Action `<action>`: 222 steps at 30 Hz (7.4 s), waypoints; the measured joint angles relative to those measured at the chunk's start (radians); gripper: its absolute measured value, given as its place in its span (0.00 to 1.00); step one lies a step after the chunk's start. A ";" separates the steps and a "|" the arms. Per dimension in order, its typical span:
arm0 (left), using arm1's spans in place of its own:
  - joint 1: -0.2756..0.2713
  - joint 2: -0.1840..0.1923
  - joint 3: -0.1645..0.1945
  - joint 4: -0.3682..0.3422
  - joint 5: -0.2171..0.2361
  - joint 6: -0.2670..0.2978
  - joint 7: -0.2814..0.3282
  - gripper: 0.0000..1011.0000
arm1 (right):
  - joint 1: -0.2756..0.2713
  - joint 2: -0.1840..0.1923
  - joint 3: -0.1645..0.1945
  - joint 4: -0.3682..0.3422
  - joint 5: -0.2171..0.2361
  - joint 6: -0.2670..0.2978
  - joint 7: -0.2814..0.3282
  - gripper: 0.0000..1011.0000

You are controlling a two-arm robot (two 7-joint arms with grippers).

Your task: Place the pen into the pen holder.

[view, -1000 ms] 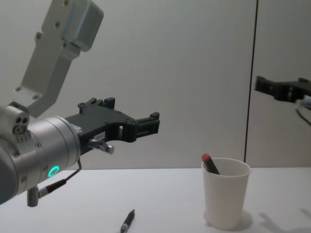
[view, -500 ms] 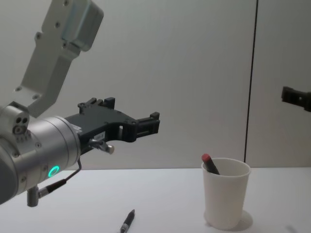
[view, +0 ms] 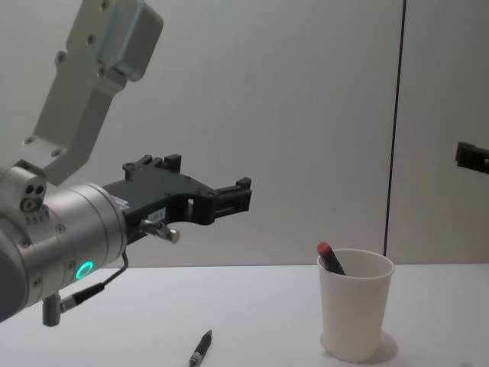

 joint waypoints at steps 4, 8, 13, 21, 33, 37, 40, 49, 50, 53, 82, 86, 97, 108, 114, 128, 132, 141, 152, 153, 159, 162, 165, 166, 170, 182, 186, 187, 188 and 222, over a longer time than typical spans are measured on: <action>-0.002 -0.001 -0.003 0.000 -0.012 0.020 -0.010 0.99 | -0.006 0.003 0.001 -0.006 0.001 0.003 -0.001 0.99; -0.008 -0.002 -0.007 0.000 -0.027 0.049 -0.024 0.99 | -0.010 0.005 0.002 -0.011 0.002 0.006 -0.002 0.99; -0.021 -0.007 -0.016 0.005 -0.058 0.111 -0.055 0.99 | -0.014 0.007 0.003 -0.016 0.003 0.008 -0.002 0.99; -0.045 -0.017 -0.027 0.030 -0.100 0.204 -0.098 0.99 | -0.017 0.008 0.004 -0.021 0.004 0.010 -0.003 0.99; -0.071 -0.033 -0.036 0.075 -0.144 0.316 -0.121 0.99 | -0.019 0.009 0.005 -0.023 0.004 0.012 -0.003 0.99; -0.076 -0.041 -0.038 0.092 -0.162 0.365 -0.110 0.99 | -0.020 0.009 0.005 -0.023 0.004 0.012 -0.003 0.99; -0.077 -0.044 -0.039 0.098 -0.170 0.389 -0.099 0.99 | -0.020 0.009 0.005 -0.024 0.004 0.012 -0.003 0.99; -0.075 -0.057 -0.039 0.118 -0.201 0.483 -0.035 0.99 | -0.020 0.009 0.005 -0.024 0.004 0.012 -0.003 0.99; -0.074 -0.059 -0.040 0.120 -0.206 0.496 -0.024 0.99 | -0.020 0.010 0.005 -0.024 0.004 0.012 -0.003 0.99; -0.072 -0.063 -0.040 0.125 -0.213 0.523 -0.003 0.99 | -0.021 0.009 0.005 -0.024 0.004 0.012 -0.003 0.99; -0.076 -0.096 -0.017 0.184 -0.125 0.592 0.050 0.99 | -0.020 0.010 0.005 -0.024 0.004 0.012 -0.003 0.99; -0.084 -0.102 -0.012 0.200 -0.102 0.588 0.037 0.99 | -0.020 0.009 0.005 -0.024 0.004 0.012 -0.003 0.99; -0.109 -0.123 0.000 0.262 -0.034 0.588 0.003 0.99 | -0.020 0.010 0.005 -0.024 0.004 0.012 -0.003 0.99; -0.114 -0.131 0.000 0.296 -0.018 0.589 -0.004 0.88 | -0.020 0.009 0.005 -0.024 0.004 0.012 -0.003 0.99; -0.110 -0.131 -0.004 0.305 -0.027 0.572 -0.005 0.70 | -0.020 0.009 0.005 -0.024 0.004 0.012 -0.003 0.99; -0.100 -0.131 -0.018 0.329 -0.056 0.518 -0.008 0.54 | -0.020 0.009 0.005 -0.024 0.004 0.012 -0.003 0.99; -0.101 -0.132 -0.021 0.339 -0.060 0.504 -0.015 0.52 | -0.020 0.009 0.005 -0.024 0.004 0.012 -0.003 0.99; -0.106 -0.136 -0.022 0.355 -0.043 0.483 -0.031 0.42 | -0.020 0.009 0.005 -0.024 0.004 0.012 -0.003 0.99; -0.118 -0.147 -0.009 0.357 0.021 0.484 -0.057 0.17 | -0.020 0.009 0.005 -0.024 0.004 0.012 -0.003 0.99; -0.119 -0.147 -0.008 0.357 0.027 0.484 -0.059 0.17 | -0.020 0.009 0.005 -0.024 0.004 0.012 -0.003 0.99; -0.127 -0.155 -0.001 0.357 0.059 0.490 -0.072 0.17 | -0.020 0.009 0.005 -0.024 0.004 0.012 -0.003 0.99; -0.128 -0.157 0.001 0.353 0.072 0.493 -0.074 0.17 | -0.020 0.009 0.005 -0.024 0.004 0.012 -0.003 0.99; -0.128 -0.157 0.002 0.347 0.080 0.494 -0.073 0.17 | -0.020 0.009 0.005 -0.024 0.004 0.012 -0.003 0.99; -0.128 -0.157 0.002 0.347 0.080 0.494 -0.073 0.17 | -0.020 0.009 0.005 -0.024 0.004 0.012 -0.003 0.99; -0.123 -0.156 0.002 0.328 0.093 0.491 -0.059 0.17 | -0.020 0.009 0.005 -0.024 0.004 0.012 -0.003 0.99; -0.093 -0.134 -0.011 0.237 0.126 0.460 0.021 0.17 | -0.020 0.009 0.005 -0.024 0.004 0.012 -0.003 0.99; -0.079 -0.122 -0.018 0.191 0.140 0.441 0.053 0.17 | -0.020 0.009 0.005 -0.024 0.004 0.012 -0.003 0.99; -0.076 -0.120 -0.020 0.185 0.142 0.437 0.057 0.17 | -0.020 0.009 0.005 -0.024 0.004 0.012 -0.003 0.99; -0.072 -0.116 -0.022 0.170 0.146 0.428 0.065 0.17 | -0.020 0.009 0.005 -0.024 0.004 0.012 -0.003 0.99; -0.036 -0.056 -0.075 0.095 0.100 -0.105 -0.073 0.17 | -0.020 0.009 0.005 -0.024 0.004 0.012 -0.003 0.99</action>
